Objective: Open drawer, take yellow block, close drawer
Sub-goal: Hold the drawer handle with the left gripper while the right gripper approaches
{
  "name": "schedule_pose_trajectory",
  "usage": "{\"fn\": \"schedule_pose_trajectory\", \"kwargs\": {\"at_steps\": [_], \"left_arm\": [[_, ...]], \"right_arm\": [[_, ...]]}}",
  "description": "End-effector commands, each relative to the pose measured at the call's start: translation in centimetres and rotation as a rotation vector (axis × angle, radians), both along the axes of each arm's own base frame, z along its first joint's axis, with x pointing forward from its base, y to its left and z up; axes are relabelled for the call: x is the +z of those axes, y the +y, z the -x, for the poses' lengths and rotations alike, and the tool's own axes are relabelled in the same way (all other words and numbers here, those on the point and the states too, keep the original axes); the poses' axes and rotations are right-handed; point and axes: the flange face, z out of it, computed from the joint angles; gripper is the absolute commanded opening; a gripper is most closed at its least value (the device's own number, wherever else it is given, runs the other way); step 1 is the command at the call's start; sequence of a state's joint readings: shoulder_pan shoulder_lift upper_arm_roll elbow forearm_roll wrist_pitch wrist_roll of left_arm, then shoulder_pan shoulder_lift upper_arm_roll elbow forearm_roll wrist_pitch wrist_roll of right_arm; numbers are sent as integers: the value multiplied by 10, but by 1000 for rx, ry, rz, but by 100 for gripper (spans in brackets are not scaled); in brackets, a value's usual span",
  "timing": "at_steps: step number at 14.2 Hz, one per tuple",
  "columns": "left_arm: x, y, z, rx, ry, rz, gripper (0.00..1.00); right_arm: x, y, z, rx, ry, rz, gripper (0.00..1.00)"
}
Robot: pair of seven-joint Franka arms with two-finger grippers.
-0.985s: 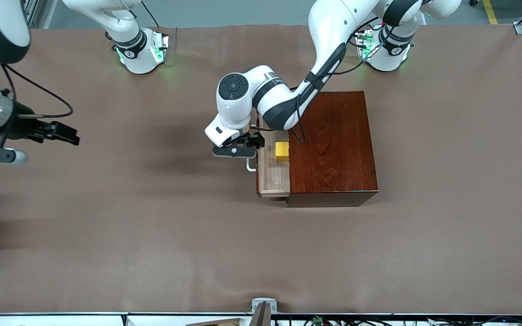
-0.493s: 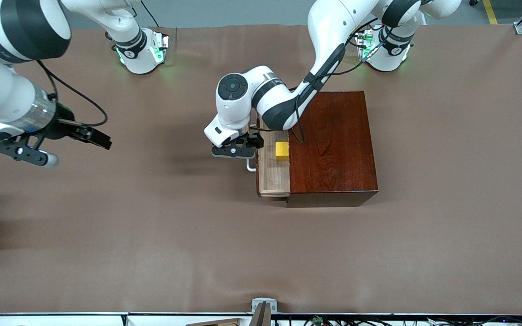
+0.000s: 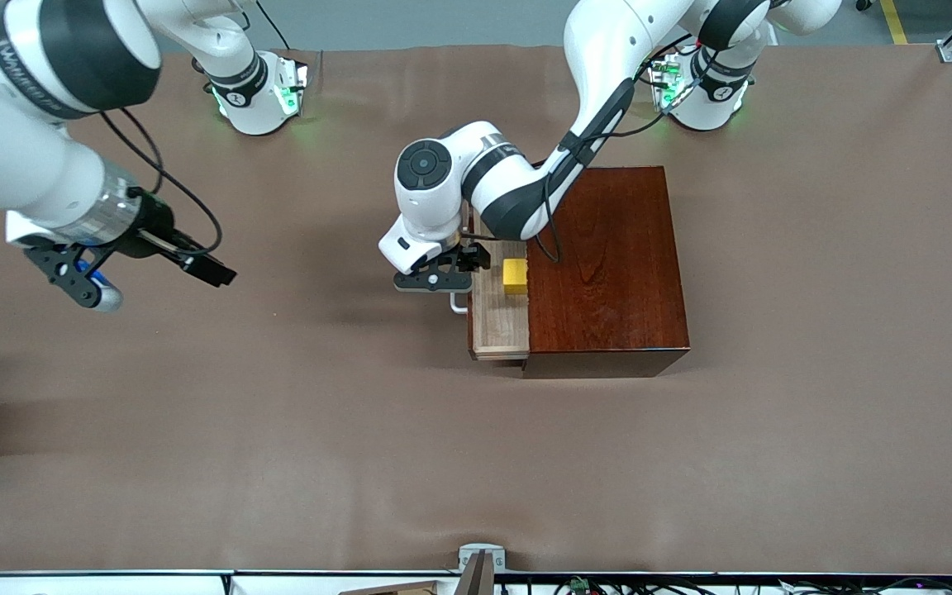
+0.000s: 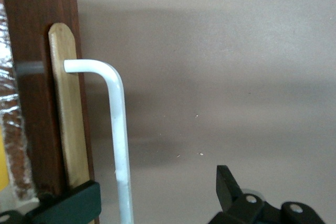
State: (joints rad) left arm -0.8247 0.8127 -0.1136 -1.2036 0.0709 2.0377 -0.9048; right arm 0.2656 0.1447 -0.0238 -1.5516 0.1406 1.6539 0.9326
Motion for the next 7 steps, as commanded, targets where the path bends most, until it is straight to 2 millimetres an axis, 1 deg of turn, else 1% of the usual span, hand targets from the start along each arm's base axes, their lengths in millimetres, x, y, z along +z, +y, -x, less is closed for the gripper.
{"fn": "schedule_pose_trajectory", "kwargs": {"at_steps": [1, 2, 3, 5, 6, 7], "left_arm": [[7, 2, 1, 1, 4, -28, 100], [14, 1, 1, -2, 0, -19, 100], [16, 1, 0, -1, -3, -18, 100], [8, 0, -2, -1, -8, -14, 100], [10, -3, -2, -4, -21, 5, 100], [8, -10, 4, -17, -27, 22, 100]], "right_arm": [[-5, 22, 0, -106, 16, -7, 100], [-5, 26, 2, -106, 18, -7, 100], [-5, 28, 3, -110, 23, -5, 100], [-10, 42, 5, -159, 38, 4, 100], [-12, 43, 4, -203, 45, 7, 100], [-13, 49, 5, -232, 54, 1, 100]]}}
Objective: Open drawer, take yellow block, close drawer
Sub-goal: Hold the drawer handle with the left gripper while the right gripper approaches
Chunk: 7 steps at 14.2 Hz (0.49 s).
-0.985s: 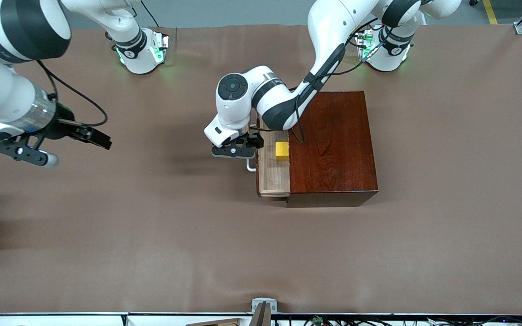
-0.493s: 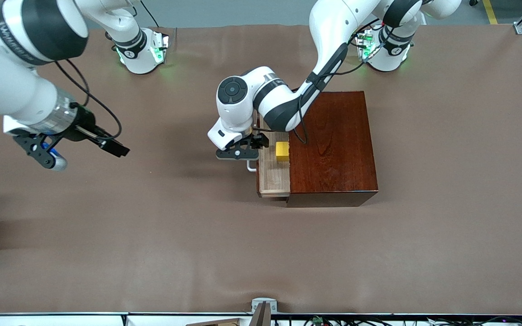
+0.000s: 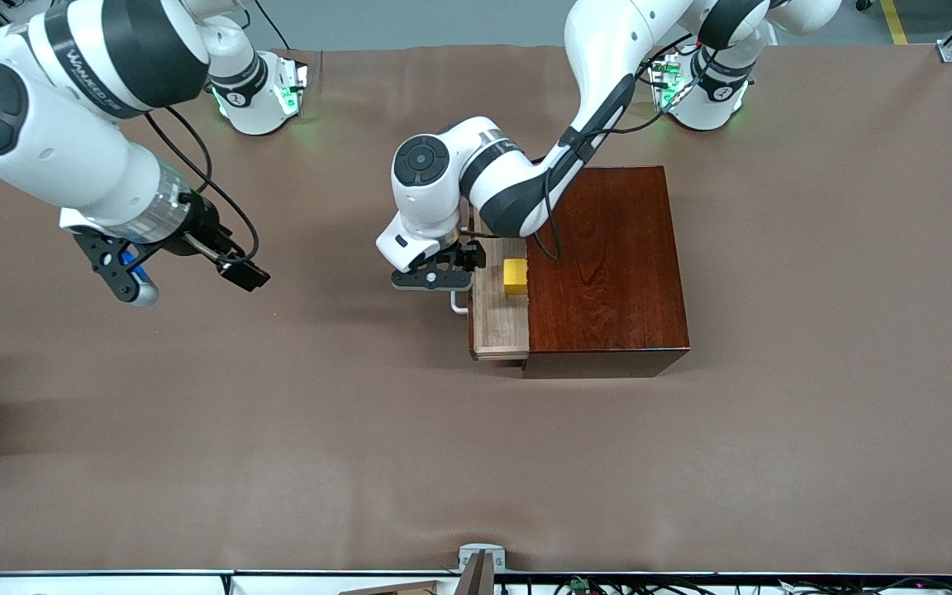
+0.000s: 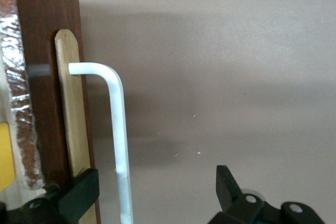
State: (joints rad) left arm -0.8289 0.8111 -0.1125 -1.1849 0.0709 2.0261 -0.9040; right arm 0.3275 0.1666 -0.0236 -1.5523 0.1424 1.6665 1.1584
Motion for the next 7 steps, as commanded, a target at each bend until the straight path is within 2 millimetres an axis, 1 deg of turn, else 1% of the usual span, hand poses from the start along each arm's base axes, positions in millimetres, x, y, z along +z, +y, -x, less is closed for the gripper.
{"fn": "schedule_pose_trajectory", "kwargs": {"at_steps": [1, 2, 4, 5, 7], "left_arm": [[-5, -16, 12, -27, -26, 32, 100], [-2, -22, 17, -38, -39, 51, 100], [-5, -27, 20, -43, -45, 66, 100], [-7, -27, 20, -45, -44, 65, 100], [-6, -30, 23, -53, -46, 77, 100]], "right_arm": [[-1, 18, 2, -84, 21, -30, 100], [-2, 19, 0, -112, 24, -30, 100], [-6, 19, -3, -155, 36, -21, 100], [-6, 22, -1, -178, 39, -19, 100], [-16, 36, -1, -259, 60, 2, 100]]}}
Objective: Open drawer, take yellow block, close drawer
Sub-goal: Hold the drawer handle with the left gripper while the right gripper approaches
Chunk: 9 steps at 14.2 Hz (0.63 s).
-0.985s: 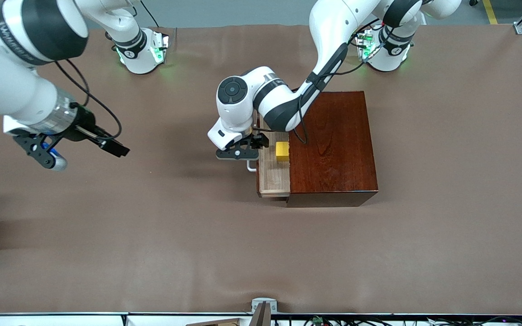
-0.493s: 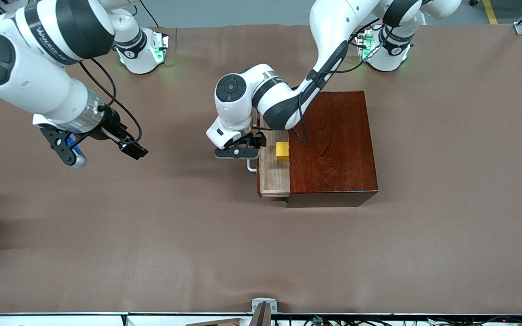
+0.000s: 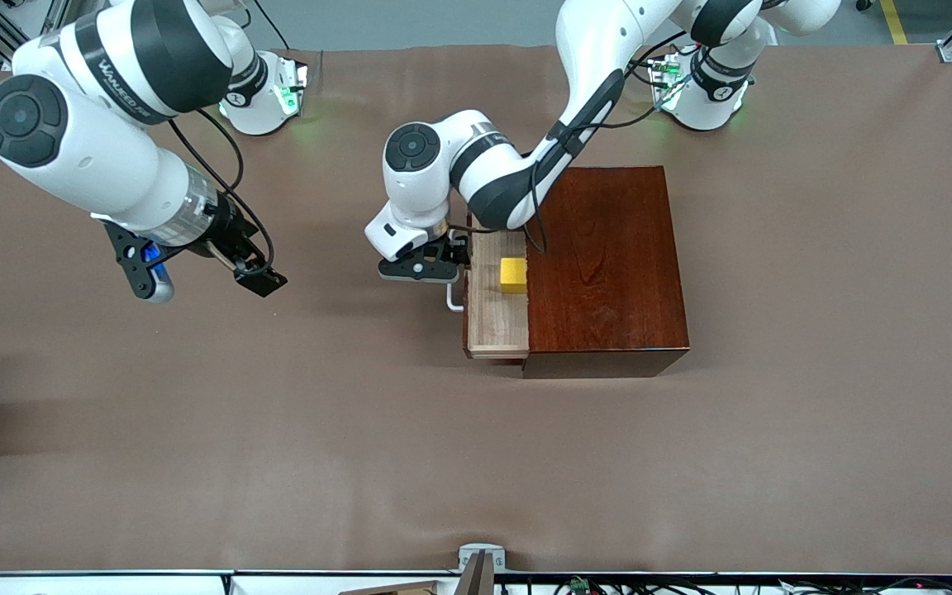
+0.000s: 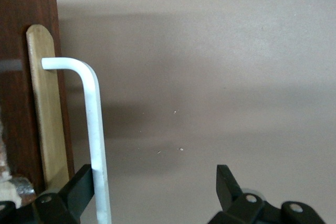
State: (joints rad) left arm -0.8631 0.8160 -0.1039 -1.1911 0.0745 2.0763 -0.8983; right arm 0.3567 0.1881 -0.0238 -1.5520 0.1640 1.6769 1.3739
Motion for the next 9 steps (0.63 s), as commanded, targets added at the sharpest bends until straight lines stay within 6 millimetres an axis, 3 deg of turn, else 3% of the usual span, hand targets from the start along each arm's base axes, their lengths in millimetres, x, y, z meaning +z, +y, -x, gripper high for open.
{"fn": "schedule_pose_trajectory", "kwargs": {"at_steps": [1, 9], "left_arm": [[-2, -15, 8, -17, -15, 59, 100], [9, -32, 13, -8, -39, 187, 100]], "right_arm": [[-4, 19, -3, -104, 6, -7, 100], [-8, 41, -5, -269, -2, -32, 100]]}}
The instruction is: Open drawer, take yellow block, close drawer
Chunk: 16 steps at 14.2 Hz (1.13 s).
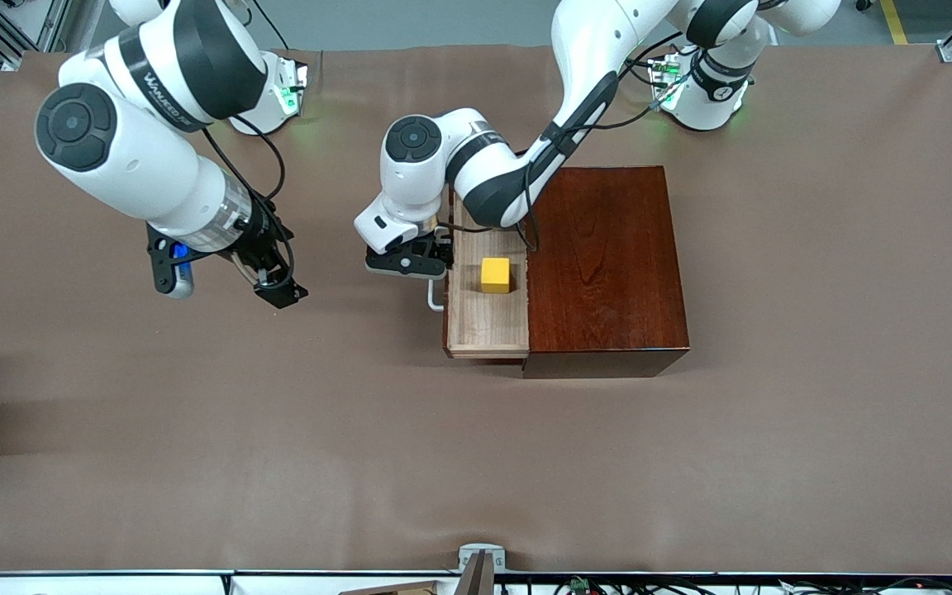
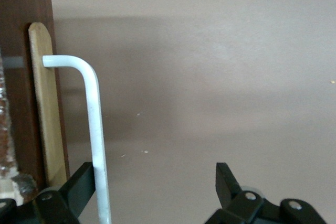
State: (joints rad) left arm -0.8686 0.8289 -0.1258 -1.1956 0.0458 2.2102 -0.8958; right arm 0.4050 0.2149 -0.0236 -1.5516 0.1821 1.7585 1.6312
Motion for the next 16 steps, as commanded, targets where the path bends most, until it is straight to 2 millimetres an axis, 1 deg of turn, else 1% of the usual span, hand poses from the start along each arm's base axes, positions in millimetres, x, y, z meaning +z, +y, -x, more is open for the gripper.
{"fn": "schedule_pose_trajectory", "kwargs": {"at_steps": [1, 2, 3, 5, 6, 7, 8, 9, 10, 11, 12, 13, 14, 15, 16], "left_arm": [[10, -11, 4, 3, -7, 67, 100], [14, -10, 5, 13, 8, 65, 100], [16, -2, 0, 24, 30, 38, 100], [57, 9, -7, 46, 40, 40, 100], [79, 17, -10, 73, 54, 46, 100], [104, 28, -16, 99, 61, 57, 100], [129, 39, -19, 107, 59, 55, 100], [152, 49, -16, 105, 57, 43, 100], [165, 62, -18, 110, 69, 11, 100], [180, 82, -24, 106, 77, -28, 100], [197, 102, -23, 63, 90, -69, 100], [209, 130, -28, 16, 120, -121, 100], [226, 168, -41, -16, 147, -159, 100], [246, 208, -56, -16, 161, -172, 100], [268, 243, -64, -28, 166, -178, 100]], "right_arm": [[1, 9, -3, -50, 6, -23, 100], [0, 9, -3, -51, 6, -22, 100], [0, 8, -4, -52, 6, -24, 100], [1, -1, -8, -61, 1, -26, 100], [1, -11, -12, -72, -3, -26, 100], [2, -31, -20, -96, -5, -36, 100], [2, -47, -26, -92, -8, -45, 100], [1, -49, -26, -73, -7, -53, 100], [1, -44, -24, -73, -3, -53, 100], [2, -38, -22, -69, -3, -55, 100], [2, -26, -19, -78, 0, -58, 100], [-3, -11, -15, -86, 12, -52, 100], [-13, 4, -13, -89, 28, -41, 100], [-16, 16, -14, -102, 32, -38, 100], [-20, 31, -17, -118, 36, -34, 100]]}}
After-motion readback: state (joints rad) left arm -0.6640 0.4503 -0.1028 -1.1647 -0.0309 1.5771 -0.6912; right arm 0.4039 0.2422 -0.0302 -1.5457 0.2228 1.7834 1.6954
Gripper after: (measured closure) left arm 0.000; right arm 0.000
